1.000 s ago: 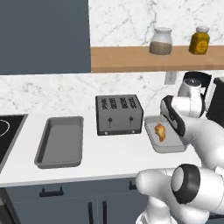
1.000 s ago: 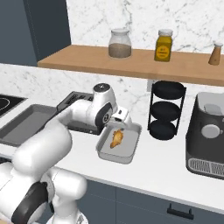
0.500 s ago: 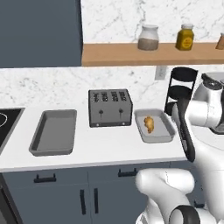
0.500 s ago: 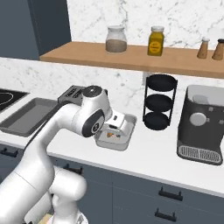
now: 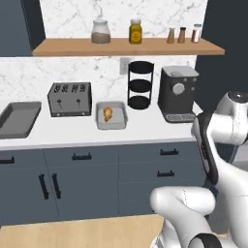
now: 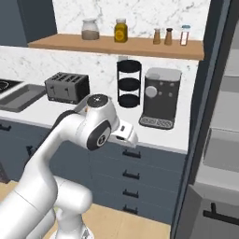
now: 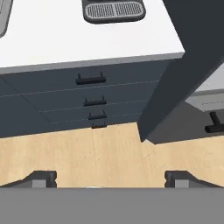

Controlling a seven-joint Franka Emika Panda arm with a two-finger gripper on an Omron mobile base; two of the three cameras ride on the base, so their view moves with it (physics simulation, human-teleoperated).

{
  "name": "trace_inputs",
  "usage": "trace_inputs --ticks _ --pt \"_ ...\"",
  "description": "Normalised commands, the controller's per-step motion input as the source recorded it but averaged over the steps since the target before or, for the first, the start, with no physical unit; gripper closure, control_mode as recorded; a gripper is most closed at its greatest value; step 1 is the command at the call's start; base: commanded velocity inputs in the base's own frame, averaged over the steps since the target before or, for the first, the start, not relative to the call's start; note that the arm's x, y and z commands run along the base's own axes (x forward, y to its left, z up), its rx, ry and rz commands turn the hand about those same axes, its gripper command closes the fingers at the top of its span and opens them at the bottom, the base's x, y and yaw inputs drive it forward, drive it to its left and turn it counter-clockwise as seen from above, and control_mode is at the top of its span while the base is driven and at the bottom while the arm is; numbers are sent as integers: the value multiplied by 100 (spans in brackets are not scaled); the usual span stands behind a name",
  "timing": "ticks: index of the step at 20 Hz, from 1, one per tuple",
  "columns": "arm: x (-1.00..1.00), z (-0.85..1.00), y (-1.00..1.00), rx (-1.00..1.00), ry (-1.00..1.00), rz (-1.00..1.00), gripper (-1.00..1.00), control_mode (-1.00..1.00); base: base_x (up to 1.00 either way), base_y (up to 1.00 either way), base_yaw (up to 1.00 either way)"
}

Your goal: Place one sweet potato and one chicken drumstick in each tupperware on the nearby counter, to pack two identical lunches.

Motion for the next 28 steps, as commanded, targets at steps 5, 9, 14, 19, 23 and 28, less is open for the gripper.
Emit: trace_inputs --ticks 5,9,14,19,23,28 --pt "0 0 0 0 0 0 -100 100 -72 -100 -14" --pt "0 0 0 0 0 0 -100 100 40 -100 -17" --pt "0 0 0 0 0 0 -100 100 53 -59 9" --pt "0 0 0 0 0 0 -100 100 29 -68 19" --pt "0 0 0 0 0 0 -100 100 22 -93 13" --pt "0 0 0 0 0 0 -100 100 75 -36 4"
